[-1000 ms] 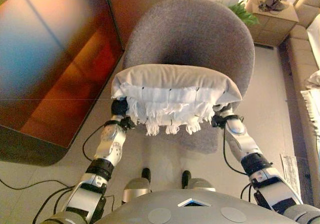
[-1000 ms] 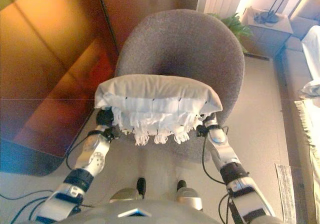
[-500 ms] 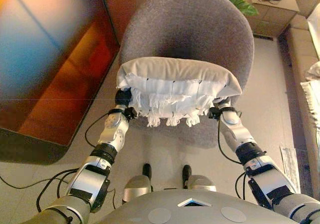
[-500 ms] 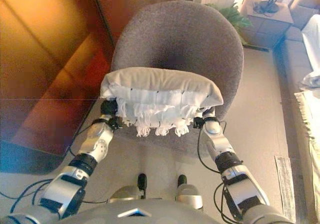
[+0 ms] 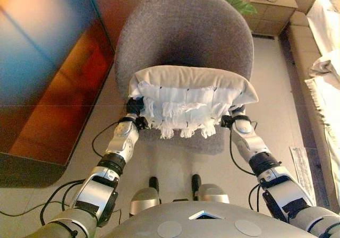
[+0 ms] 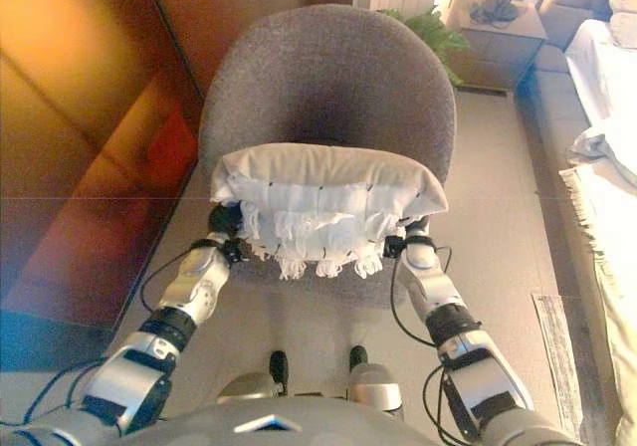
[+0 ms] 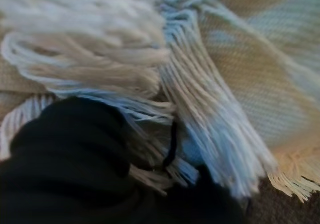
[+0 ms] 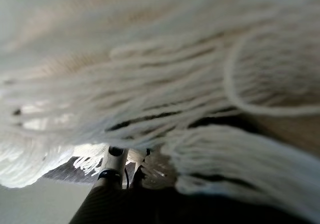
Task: Pick up the cushion and take it to the sofa
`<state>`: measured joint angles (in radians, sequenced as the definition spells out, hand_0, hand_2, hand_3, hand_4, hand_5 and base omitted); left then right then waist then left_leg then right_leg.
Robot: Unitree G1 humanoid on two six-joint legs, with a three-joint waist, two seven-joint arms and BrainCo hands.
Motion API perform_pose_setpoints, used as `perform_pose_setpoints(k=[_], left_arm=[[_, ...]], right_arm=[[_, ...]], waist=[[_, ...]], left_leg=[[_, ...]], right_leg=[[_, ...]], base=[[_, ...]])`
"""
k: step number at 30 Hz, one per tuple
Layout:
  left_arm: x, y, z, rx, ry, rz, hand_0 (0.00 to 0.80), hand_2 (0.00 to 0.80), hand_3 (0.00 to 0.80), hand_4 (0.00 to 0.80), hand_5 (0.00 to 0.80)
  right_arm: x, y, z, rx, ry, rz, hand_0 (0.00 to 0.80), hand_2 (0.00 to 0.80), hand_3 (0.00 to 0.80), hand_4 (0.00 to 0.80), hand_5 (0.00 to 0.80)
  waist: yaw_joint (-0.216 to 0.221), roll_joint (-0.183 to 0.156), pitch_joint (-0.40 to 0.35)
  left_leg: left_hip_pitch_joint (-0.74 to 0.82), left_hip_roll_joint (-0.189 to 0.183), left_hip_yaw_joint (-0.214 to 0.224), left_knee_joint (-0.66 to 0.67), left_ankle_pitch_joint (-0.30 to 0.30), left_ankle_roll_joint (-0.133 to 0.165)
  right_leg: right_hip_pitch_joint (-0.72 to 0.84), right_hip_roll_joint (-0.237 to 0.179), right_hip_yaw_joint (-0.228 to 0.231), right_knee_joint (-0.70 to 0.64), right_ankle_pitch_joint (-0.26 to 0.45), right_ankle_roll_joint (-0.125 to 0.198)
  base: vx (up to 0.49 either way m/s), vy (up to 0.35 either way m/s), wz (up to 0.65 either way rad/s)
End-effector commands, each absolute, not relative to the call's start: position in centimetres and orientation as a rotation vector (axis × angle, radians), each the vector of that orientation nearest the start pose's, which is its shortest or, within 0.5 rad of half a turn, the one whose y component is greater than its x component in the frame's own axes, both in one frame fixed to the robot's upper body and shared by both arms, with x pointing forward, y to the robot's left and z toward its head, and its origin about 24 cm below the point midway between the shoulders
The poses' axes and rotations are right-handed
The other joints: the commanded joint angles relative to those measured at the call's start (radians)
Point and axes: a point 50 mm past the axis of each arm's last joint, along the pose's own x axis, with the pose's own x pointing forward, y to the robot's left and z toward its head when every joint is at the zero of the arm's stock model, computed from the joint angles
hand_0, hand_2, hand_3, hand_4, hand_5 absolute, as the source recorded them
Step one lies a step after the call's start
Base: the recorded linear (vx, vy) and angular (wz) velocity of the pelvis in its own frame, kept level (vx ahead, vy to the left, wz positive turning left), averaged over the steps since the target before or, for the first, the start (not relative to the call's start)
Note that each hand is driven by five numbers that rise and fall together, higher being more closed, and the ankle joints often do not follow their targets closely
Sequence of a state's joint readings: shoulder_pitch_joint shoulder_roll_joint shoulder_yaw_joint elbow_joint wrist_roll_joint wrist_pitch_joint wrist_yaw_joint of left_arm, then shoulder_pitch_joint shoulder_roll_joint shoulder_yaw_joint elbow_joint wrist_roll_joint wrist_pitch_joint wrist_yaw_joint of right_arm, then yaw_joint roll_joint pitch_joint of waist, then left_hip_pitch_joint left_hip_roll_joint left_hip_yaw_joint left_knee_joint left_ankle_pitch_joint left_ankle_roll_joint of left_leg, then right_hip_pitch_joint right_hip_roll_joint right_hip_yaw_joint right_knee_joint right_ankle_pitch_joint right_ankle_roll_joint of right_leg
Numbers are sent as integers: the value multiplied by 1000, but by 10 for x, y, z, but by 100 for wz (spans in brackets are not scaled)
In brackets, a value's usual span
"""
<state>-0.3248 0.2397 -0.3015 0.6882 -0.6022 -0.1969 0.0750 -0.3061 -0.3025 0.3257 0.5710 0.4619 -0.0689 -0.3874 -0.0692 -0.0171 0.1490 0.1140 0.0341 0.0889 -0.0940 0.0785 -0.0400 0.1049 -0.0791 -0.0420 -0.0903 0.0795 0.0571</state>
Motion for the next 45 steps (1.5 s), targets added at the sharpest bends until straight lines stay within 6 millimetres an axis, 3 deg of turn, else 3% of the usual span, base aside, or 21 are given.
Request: perform_pose_setpoints(k=[1, 7, 12, 15, 22, 33, 35, 37, 38, 39, 41, 45], left_arm=[[324, 93, 32, -164, 61, -289, 800, 800, 800, 800, 800], [328, 93, 33, -153, 70, -276, 800, 800, 800, 800, 800], [345, 94, 43, -126, 85, -239, 800, 800, 800, 800, 800], [362, 99, 60, -108, 66, -194, 800, 800, 800, 800, 800], [389, 100, 98, -73, 13, -171, 800, 800, 800, 800, 800], [413, 116, 143, -86, -28, -85, 800, 800, 800, 800, 800], [416, 118, 149, -84, -31, -74, 731, 731, 731, 731, 731], [418, 119, 153, -88, -11, -69, 361, 361, 361, 361, 361], [419, 120, 154, -92, 2, -65, 0, 0, 0, 0, 0], [420, 120, 155, -97, 7, -62, 0, 0, 0, 0, 0], [422, 125, 161, -101, -1, -49, 0, 0, 0, 0, 0], [424, 135, 170, -112, -24, -13, 0, 0, 0, 0, 0]], right_arm=[[316, -143, 32, 50, 88, -84, 800, 800, 800, 800, 800], [325, -144, 30, 22, 144, -15, 800, 800, 800, 800, 800], [349, -130, 48, 10, 145, 34, 800, 800, 800, 800, 800], [368, -123, 69, 0, 131, 65, 800, 800, 800, 800, 800], [396, -137, 102, -63, 105, 83, 800, 800, 800, 800, 800], [417, -151, 148, -91, 49, 81, 800, 800, 800, 800, 800], [419, -153, 153, -103, 52, 73, 800, 800, 800, 800, 800], [421, -156, 157, -115, 64, 70, 800, 800, 800, 800, 800], [421, -157, 158, -115, 74, 83, 800, 800, 800, 800, 800], [422, -159, 161, -116, 74, 90, 772, 772, 772, 772, 772], [424, -165, 170, -122, 52, 66, 0, 0, 0, 0, 0], [425, -174, 186, -112, -6, 28, 0, 0, 0, 0, 0]], waist=[[4, 12, -36], [-1, 15, -23], [10, 13, -1], [13, 14, 27], [21, 17, 87], [13, 13, 183], [11, 15, 193], [11, 15, 203], [11, 15, 207], [10, 16, 212], [8, 18, 220], [7, 25, 228]], left_leg=[[49, -8, 47, 7, -135, 27], [47, -10, 57, 7, -134, 29], [24, -11, 51, 7, -126, 26], [-5, -12, 45, 7, -117, 20], [-77, -13, 21, 7, -95, 9], [-176, -19, -1, 7, -61, -4], [-190, -21, -1, 7, -56, -5], [-201, -23, -3, 7, -51, -7], [-207, -23, -4, 7, -47, -8], [-212, -24, -5, 7, -45, -8], [-222, -25, -6, 7, -39, -8], [-240, -29, -7, 7, -28, -10]], right_leg=[[14, -12, 9, 3, -30, 48], [2, -11, 31, 3, -20, 52], [-17, -9, 35, 3, -13, 50], [-40, -11, 34, 3, -10, 48], [-97, -17, 17, 3, -5, 45], [-194, -19, 11, 17, 9, 41], [-209, -20, 11, 21, 9, 40], [-222, -22, 9, 26, 10, 39], [-228, -22, 8, 29, 10, 40], [-236, -23, 7, 33, 10, 39], [-251, -24, 4, 43, 9, 38], [-278, -25, 1, 59, 7, 37]], base=[[-4, -43, -22], [-15, -34, -17], [-46, -35, -4], [-130, 5, -4], [-106, 17, 6], [-79, 35, 11], [-30, 43, 2], [-26, 33, 2], [0, 0, 0], [-32, 32, 4], [-29, 35, 4], [-19, 34, 1]])
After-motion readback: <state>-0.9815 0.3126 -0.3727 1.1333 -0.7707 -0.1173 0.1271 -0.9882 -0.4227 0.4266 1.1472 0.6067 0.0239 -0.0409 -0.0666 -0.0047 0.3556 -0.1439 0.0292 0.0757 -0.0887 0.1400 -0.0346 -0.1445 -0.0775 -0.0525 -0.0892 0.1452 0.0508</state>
